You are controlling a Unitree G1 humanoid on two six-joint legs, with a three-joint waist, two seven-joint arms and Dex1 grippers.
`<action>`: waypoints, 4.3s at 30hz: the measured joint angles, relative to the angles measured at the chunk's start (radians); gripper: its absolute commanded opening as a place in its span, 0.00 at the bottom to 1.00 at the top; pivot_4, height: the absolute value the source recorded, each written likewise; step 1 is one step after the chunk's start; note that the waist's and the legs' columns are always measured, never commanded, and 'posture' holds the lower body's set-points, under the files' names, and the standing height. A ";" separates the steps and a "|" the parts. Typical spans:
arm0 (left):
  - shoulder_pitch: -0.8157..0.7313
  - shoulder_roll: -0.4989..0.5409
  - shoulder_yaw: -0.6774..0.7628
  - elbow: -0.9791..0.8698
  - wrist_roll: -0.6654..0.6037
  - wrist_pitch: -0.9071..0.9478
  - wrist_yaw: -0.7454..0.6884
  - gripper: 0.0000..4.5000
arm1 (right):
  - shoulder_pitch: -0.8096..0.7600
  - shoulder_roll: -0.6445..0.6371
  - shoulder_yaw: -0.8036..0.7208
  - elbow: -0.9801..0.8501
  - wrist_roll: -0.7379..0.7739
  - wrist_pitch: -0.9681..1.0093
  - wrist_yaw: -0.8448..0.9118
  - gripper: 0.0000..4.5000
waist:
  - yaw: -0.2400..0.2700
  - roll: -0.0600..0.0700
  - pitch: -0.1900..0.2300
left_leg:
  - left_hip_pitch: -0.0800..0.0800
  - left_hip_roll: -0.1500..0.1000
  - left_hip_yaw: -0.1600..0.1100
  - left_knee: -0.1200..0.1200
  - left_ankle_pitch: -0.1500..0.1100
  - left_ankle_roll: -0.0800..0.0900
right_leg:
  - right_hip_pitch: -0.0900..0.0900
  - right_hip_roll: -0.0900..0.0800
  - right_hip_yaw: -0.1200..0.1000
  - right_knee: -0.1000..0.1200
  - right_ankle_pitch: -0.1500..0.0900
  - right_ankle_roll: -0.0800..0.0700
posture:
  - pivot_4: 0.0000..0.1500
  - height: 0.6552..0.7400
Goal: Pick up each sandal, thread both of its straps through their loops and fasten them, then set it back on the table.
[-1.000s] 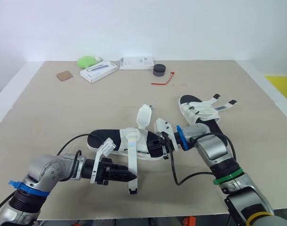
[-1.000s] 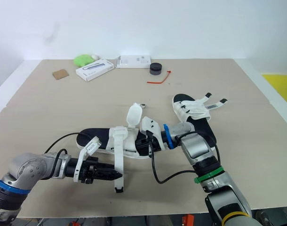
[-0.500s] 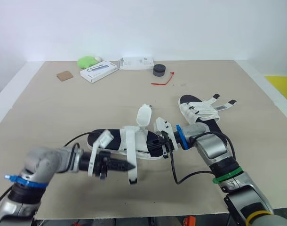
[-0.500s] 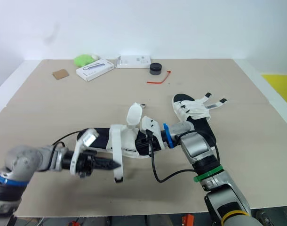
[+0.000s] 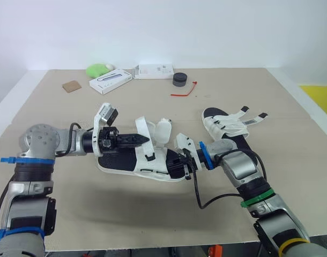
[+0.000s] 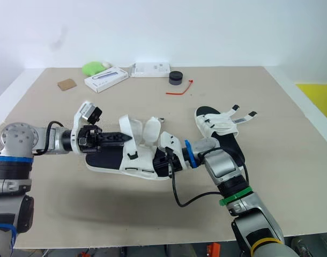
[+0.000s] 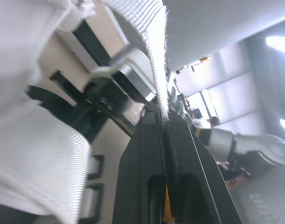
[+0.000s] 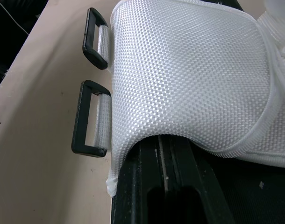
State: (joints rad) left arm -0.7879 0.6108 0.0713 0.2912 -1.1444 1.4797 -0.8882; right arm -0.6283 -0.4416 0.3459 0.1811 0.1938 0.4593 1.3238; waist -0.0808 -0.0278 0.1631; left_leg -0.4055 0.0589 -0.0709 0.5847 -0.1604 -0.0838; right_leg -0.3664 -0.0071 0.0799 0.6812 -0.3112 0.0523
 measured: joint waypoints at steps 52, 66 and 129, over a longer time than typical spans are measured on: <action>-0.146 0.017 -0.378 0.185 0.450 -0.148 -0.580 0.03 | 0.026 -0.007 -0.001 -0.057 0.008 0.025 -0.025 0.00 | -0.001 0.000 0.000 | -0.003 0.002 0.000 -0.001 -0.002 0.001 | -0.003 0.002 0.000 0.000 -0.002 -0.002 | 1.00 1.00; -0.137 -0.008 -0.363 0.200 0.453 -0.166 -0.572 0.03 | 0.030 -0.008 -0.001 -0.068 0.008 0.031 -0.032 0.00 | -0.001 0.000 0.000 | -0.002 0.002 0.000 -0.001 -0.002 0.002 | -0.003 0.002 0.000 0.000 -0.002 -0.002 | 1.00 1.00; -0.011 -0.010 -0.214 0.062 0.392 -0.110 -0.431 0.03 | 0.041 -0.018 -0.001 -0.086 0.036 0.059 -0.045 0.00 | 0.000 0.000 0.000 | -0.002 0.002 0.000 -0.001 -0.003 0.003 | -0.002 0.002 0.000 0.000 -0.003 -0.002 | 1.00 1.00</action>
State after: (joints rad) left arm -0.7986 0.6009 -0.1429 0.3528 -0.7525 1.3694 -1.3191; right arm -0.5873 -0.4594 0.3452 0.0949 0.2300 0.5183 1.2790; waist -0.0805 -0.0281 0.1634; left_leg -0.4077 0.0606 -0.0705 0.5839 -0.1637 -0.0807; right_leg -0.3684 -0.0052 0.0802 0.6816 -0.3146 0.0505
